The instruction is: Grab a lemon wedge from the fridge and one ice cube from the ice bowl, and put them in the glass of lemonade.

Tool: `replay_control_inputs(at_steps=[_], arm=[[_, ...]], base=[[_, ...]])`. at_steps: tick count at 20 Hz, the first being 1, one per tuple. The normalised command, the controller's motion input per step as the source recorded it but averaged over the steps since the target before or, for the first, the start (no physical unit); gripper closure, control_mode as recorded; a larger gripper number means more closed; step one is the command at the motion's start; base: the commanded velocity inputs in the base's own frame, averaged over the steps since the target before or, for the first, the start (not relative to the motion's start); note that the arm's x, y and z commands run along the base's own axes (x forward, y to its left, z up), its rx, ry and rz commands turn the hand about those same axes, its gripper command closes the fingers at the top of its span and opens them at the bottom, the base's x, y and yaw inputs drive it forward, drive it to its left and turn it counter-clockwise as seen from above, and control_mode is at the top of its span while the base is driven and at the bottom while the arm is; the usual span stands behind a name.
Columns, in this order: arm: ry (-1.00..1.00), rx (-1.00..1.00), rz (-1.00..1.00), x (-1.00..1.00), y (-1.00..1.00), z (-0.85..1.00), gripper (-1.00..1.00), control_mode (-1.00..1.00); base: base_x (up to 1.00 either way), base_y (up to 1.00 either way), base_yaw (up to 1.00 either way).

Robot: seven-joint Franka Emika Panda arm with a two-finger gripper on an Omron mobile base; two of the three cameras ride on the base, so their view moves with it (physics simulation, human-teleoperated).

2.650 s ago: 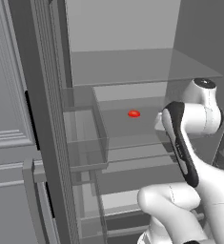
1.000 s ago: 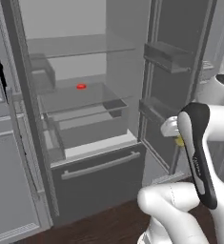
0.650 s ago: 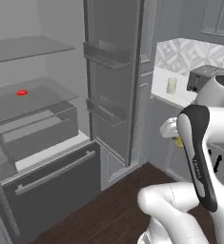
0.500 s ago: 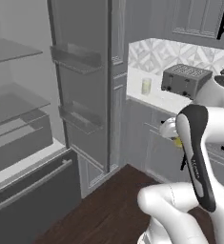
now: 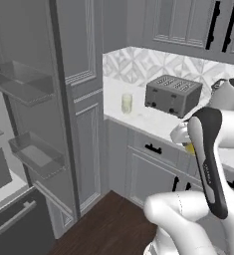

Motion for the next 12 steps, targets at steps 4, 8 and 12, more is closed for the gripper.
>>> replay_control_inputs(at_steps=[4,8,12], arm=[[0.0,0.0,0.0,0.0,0.0,0.0,1.0,1.0],[0.0,0.0,0.0,0.0,0.0,0.0,1.0,1.0],[0.0,0.0,0.0,0.0,0.0,0.0,1.0,1.0]], base=[[0.58,0.0,0.15],[0.54,-0.03,0.25],[0.81,-0.25,0.24]])
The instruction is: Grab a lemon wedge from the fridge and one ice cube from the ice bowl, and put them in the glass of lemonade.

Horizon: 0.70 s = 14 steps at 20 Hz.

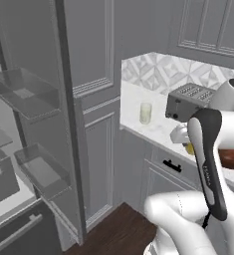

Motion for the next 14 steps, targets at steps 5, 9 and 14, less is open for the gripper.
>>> replay_control_inputs(at_steps=[5,9,14], arm=[[0.0,0.0,0.0,0.0,0.0,0.0,1.0,1.0],[0.0,0.0,0.0,0.0,0.0,0.0,1.0,1.0],[0.0,0.0,0.0,0.0,0.0,0.0,1.0,1.0]], base=[[0.78,-0.44,0.08],[0.73,-0.51,0.0],[0.98,-0.11,0.0]])
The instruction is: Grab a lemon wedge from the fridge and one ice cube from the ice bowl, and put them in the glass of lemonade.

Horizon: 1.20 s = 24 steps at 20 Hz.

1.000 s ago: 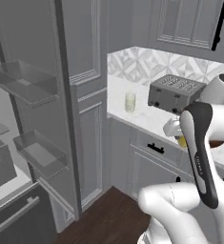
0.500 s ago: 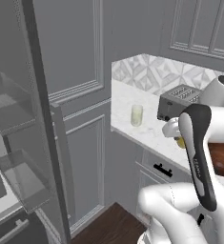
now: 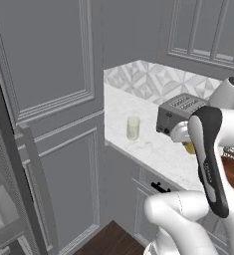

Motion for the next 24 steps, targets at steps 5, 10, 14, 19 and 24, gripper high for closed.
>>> replay_control_inputs(at_steps=[5,10,14,19,24], arm=[[0.0,0.0,0.0,0.0,0.0,0.0,1.0,1.0],[0.0,0.0,0.0,0.0,0.0,0.0,1.0,1.0],[0.01,0.0,0.0,0.14,0.01,0.0,1.0,-1.0],[0.0,0.0,0.0,0.91,0.11,0.0,1.0,-1.0],[0.01,0.0,0.0,1.0,0.15,-0.03,1.0,-1.0]], base=[[0.44,0.0,0.0],[0.0,0.0,0.0],[0.06,0.0,0.0],[0.0,0.0,0.0],[0.0,0.0,0.0]])
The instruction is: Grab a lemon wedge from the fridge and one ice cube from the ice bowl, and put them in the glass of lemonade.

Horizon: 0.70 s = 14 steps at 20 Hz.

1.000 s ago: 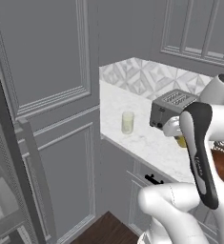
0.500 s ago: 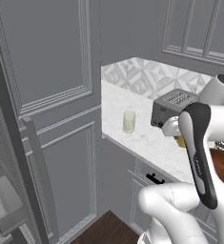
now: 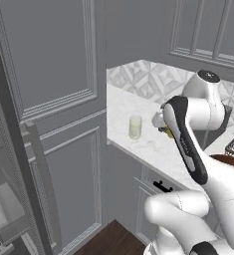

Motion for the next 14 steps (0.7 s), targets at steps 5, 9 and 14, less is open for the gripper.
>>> replay_control_inputs(at_steps=[5,9,14], arm=[[0.06,-0.01,0.0,1.0,0.21,-0.1,1.0,-1.0],[0.09,-0.11,0.0,1.0,0.03,-0.39,1.0,-1.0],[0.11,-0.08,0.0,0.92,-0.01,-0.4,1.0,-1.0]], base=[[0.0,0.0,0.0],[0.0,0.0,0.0],[0.0,0.0,0.0]])
